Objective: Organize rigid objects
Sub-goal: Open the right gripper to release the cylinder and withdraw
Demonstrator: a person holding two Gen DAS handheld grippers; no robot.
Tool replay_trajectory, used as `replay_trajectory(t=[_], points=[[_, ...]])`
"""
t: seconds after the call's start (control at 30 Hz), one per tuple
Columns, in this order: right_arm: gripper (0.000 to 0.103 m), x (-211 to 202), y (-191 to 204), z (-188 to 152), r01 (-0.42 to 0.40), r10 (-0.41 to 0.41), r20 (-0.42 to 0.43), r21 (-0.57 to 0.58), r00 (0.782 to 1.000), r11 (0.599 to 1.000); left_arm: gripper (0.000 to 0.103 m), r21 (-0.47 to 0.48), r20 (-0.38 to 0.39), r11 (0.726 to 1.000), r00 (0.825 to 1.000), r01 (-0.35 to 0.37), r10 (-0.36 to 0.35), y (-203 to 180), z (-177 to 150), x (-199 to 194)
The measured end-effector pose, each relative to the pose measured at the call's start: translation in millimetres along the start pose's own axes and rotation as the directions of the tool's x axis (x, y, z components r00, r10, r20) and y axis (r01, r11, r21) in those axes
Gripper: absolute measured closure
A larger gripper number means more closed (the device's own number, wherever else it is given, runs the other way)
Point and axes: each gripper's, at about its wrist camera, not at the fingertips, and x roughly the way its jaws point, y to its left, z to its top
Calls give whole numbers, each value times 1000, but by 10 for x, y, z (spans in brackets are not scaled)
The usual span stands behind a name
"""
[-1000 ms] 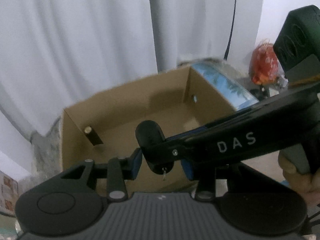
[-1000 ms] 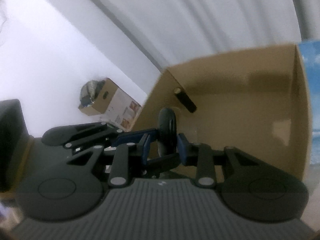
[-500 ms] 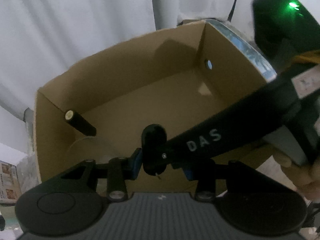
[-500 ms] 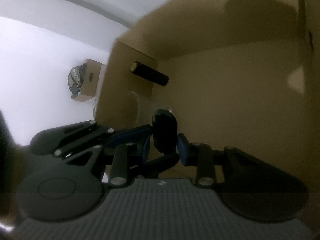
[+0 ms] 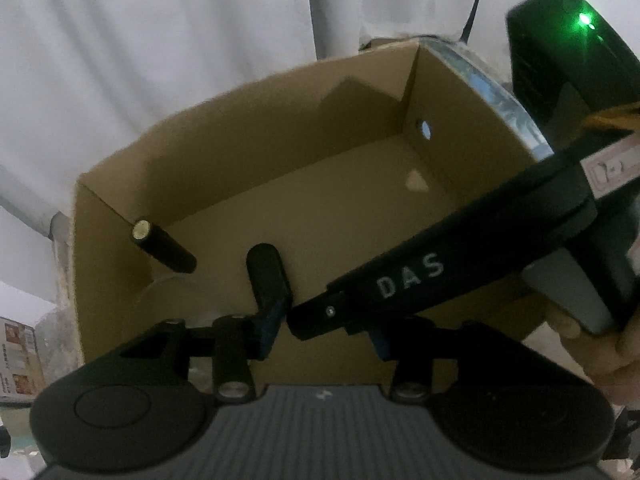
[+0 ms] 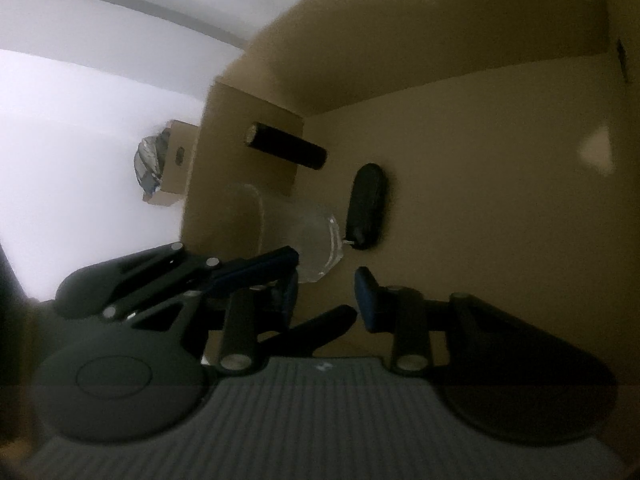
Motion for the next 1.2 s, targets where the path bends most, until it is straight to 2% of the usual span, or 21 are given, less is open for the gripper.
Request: replay_trajectory(t=[0.13,0.27,0.37,0.5,0.63,0.7,0.77,0.87,0.97,1.07,1.2], points=[[70,-181,133,-94,-6,8,52,-25,999,1000,47,-16,56,1000,998,-2,3,18,-116,-265],[69,-506,281,-281,-32,39,137,-56,990,998,41,-18,150,999,988,-45,47,11,-343,-685],[67,-818,376,-507,-50,68,224,-85,972,995,37,-23,238,997,968,-80,83,-49,-583,-1092],[62,-1219,447,-969,-89,128,333,-132,934,987,34,-50,335,995,937,-85,97,-82,-967,-1496],[61,-1382,438,-1521,-103,159,384,-163,909,981,32,-112,398,990,908,-91,129,-147,-1509,-1714],[61,-1361,458,-1792,-99,166,395,-184,904,978,32,-151,413,985,901,-81,137,-136,-1759,-1713],[60,-1281,476,-2040,-94,166,392,-196,905,976,33,-197,412,979,901,-55,134,-131,-2025,-1640],[60,-1051,504,-2352,-74,145,365,-203,920,976,35,-240,393,971,915,2,96,-97,-2334,-1456],[60,-793,510,-2590,-28,98,347,-200,933,979,37,-267,384,963,921,40,68,-79,-2530,-1258],[60,-546,491,-2760,59,9,348,-185,938,981,37,-262,371,963,928,57,46,-70,-2635,-1123],[60,-340,396,-2845,105,-49,336,-149,941,983,37,-217,355,974,935,65,16,-109,-2750,-940]])
